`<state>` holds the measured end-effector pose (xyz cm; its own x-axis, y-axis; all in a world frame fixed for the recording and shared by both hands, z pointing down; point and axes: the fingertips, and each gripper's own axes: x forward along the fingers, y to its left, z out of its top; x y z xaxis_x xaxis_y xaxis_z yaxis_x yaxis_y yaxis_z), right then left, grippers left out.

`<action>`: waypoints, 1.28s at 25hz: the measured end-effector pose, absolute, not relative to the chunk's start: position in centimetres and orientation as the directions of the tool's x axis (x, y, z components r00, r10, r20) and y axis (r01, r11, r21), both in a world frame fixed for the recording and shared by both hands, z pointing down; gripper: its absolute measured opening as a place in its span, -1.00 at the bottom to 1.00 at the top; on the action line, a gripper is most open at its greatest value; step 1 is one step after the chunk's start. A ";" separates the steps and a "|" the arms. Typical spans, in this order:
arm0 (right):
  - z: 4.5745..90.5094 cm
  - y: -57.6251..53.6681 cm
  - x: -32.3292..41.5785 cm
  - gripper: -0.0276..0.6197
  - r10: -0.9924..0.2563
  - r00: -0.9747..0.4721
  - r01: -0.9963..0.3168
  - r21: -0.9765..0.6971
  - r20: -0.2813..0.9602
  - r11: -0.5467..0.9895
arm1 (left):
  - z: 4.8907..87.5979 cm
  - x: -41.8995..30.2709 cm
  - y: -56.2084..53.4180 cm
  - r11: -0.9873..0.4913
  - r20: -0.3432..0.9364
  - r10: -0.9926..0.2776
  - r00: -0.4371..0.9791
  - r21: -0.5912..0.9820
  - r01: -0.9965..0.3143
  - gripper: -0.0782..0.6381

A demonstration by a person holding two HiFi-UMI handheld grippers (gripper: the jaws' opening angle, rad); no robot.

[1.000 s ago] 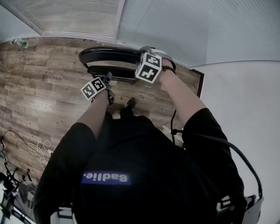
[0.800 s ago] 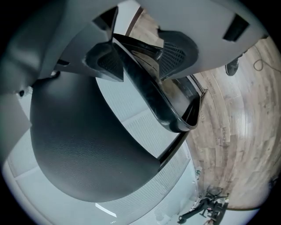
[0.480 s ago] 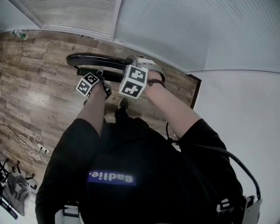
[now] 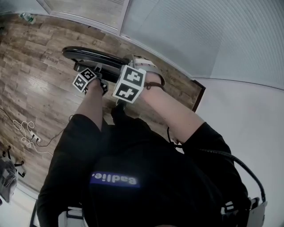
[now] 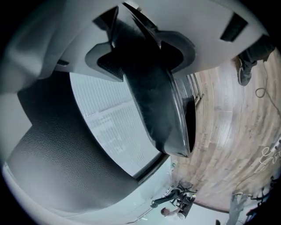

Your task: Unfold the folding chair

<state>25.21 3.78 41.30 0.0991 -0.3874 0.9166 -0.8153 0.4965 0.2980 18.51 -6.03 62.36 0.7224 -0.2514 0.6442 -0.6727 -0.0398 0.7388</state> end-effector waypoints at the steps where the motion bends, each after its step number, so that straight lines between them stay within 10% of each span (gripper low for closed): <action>1: 41.3 3.6 25.0 -0.44 -0.383 0.093 -0.819 0.289 0.919 0.495 | 62.3 17.9 -5.9 -0.041 0.641 -0.250 0.726 0.742 -0.669 -0.11; 32: 46.0 3.7 24.9 -0.53 -0.254 -0.149 -0.876 -0.008 0.956 0.482 | 71.2 -2.5 3.7 -0.043 0.347 -0.226 0.910 0.930 -0.366 -0.30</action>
